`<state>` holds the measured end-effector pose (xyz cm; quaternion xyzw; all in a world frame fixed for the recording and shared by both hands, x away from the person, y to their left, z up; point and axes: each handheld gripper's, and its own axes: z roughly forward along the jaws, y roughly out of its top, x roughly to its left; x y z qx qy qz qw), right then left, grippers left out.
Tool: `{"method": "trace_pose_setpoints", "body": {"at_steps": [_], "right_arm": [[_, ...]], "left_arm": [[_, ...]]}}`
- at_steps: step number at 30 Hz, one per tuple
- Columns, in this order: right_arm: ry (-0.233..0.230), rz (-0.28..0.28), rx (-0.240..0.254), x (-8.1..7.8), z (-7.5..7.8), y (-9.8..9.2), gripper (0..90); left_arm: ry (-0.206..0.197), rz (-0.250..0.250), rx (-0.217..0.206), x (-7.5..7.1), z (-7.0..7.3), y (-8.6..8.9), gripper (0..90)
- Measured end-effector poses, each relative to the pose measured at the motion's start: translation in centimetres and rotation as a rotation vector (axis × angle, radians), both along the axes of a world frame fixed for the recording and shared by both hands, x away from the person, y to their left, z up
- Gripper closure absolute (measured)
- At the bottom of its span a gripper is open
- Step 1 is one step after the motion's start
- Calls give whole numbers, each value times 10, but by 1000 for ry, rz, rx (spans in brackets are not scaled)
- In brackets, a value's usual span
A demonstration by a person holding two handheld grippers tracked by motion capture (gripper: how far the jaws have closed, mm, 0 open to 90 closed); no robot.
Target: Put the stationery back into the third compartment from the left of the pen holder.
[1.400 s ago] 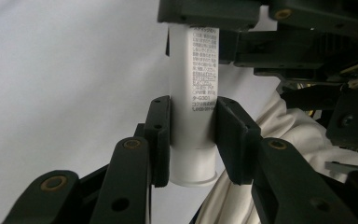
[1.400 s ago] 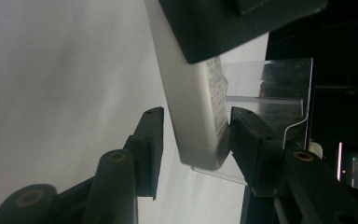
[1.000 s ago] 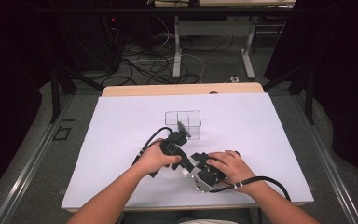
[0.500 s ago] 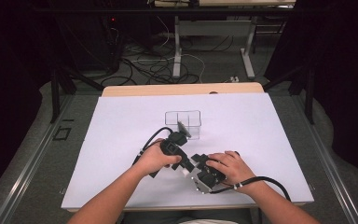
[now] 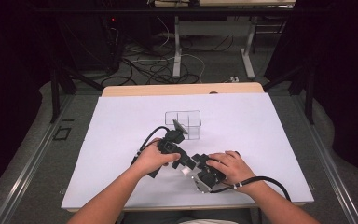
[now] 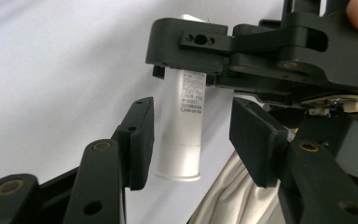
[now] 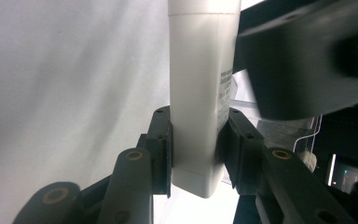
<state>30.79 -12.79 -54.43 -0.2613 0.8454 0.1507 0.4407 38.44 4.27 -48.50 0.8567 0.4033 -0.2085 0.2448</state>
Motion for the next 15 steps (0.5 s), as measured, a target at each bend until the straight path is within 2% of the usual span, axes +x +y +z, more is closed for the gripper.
{"method": "trace_pose_setpoints", "body": {"at_steps": [2, 8, 15], "right_arm": [[0, 13, -6, 1, 1, 1, 661], [10, 5, -5, 2, 1, 0, 663], [10, -2, 19, 4, 2, -1, 664]], "left_arm": [[-11, 4, -4, 0, 1, 4, 492], [-37, 54, -30, 2, 2, 20, 449], [-86, 119, -46, 1, 1, 38, 397]]}}
